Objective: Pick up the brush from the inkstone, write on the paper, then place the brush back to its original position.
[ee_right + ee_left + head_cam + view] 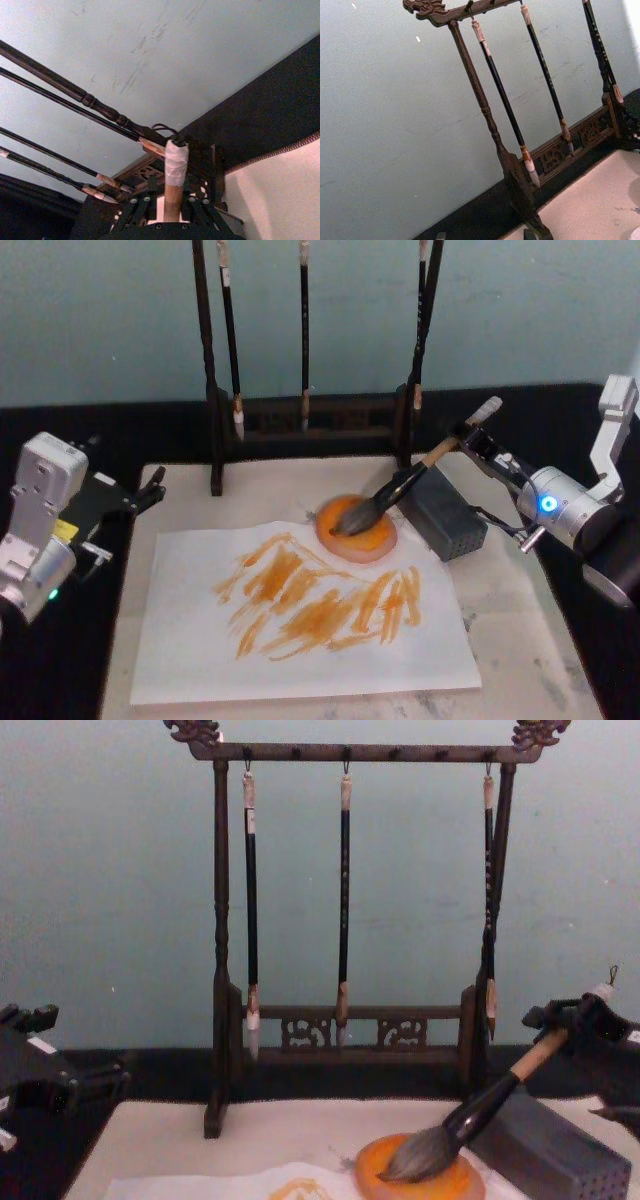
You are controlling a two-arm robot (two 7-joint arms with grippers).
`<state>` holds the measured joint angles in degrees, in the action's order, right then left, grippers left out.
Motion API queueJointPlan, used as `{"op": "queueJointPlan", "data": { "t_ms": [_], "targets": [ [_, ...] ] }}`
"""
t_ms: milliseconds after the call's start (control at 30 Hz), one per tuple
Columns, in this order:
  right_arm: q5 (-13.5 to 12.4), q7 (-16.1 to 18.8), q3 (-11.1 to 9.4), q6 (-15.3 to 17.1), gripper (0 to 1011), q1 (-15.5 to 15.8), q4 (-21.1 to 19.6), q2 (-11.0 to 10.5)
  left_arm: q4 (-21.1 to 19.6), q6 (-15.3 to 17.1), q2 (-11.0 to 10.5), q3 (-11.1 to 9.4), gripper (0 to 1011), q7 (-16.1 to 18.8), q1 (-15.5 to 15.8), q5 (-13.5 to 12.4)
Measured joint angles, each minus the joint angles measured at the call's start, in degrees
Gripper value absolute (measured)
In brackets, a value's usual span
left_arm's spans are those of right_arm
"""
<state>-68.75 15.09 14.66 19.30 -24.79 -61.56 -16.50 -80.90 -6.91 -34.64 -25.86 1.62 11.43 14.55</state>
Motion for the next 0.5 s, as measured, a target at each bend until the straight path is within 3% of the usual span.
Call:
{"op": "queueJointPlan", "data": {
  "t_ms": [133, 500],
  "targets": [
    [0.0, 0.0, 0.0, 0.0, 163, 0.0, 0.0, 0.0, 0.0, 0.0, 0.0, 0.0, 1001, 0.0, 0.0, 0.0],
    [0.0, 0.0, 0.0, 0.0, 156, 0.0, 0.0, 0.0, 0.0, 0.0, 0.0, 0.0, 1001, 0.0, 0.0, 0.0]
  ]
}}
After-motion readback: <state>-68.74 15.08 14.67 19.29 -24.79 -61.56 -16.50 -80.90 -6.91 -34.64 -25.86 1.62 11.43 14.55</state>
